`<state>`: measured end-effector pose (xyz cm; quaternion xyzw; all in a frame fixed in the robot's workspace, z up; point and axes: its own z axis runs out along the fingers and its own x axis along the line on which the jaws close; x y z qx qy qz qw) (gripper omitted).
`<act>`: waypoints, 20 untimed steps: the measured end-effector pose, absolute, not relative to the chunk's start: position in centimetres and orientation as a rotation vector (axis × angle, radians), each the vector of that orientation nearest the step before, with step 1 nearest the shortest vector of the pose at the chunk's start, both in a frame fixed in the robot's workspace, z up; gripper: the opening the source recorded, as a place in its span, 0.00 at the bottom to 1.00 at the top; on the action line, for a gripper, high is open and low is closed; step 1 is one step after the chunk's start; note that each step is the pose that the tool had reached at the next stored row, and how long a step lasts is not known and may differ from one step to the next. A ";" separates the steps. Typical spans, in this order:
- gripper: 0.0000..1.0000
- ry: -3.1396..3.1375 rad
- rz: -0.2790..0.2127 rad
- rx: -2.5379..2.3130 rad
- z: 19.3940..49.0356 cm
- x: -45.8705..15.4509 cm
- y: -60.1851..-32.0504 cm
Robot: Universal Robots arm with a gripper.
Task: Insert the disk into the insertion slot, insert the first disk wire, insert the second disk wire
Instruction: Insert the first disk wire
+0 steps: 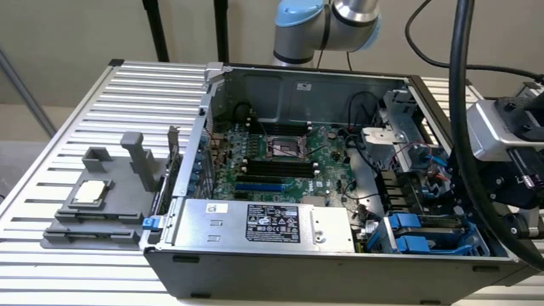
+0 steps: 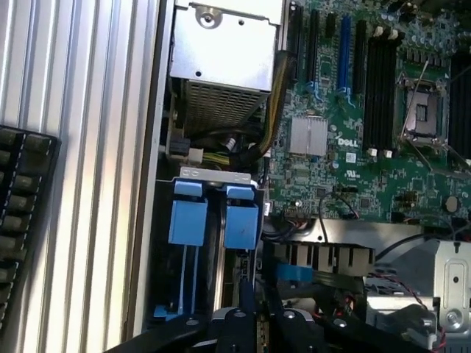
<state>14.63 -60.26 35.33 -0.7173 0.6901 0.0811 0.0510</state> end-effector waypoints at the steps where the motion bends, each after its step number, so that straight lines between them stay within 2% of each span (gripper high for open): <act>1: 0.16 2.112 0.243 -2.174 35.3 14.6 -60.3; 8: 0.16 2.184 0.211 -2.166 35.3 14.6 -60.3; 15: 0.16 2.239 0.235 -2.190 35.2 14.6 -60.1; 20: 0.16 2.246 0.234 -2.195 35.2 15.0 -59.2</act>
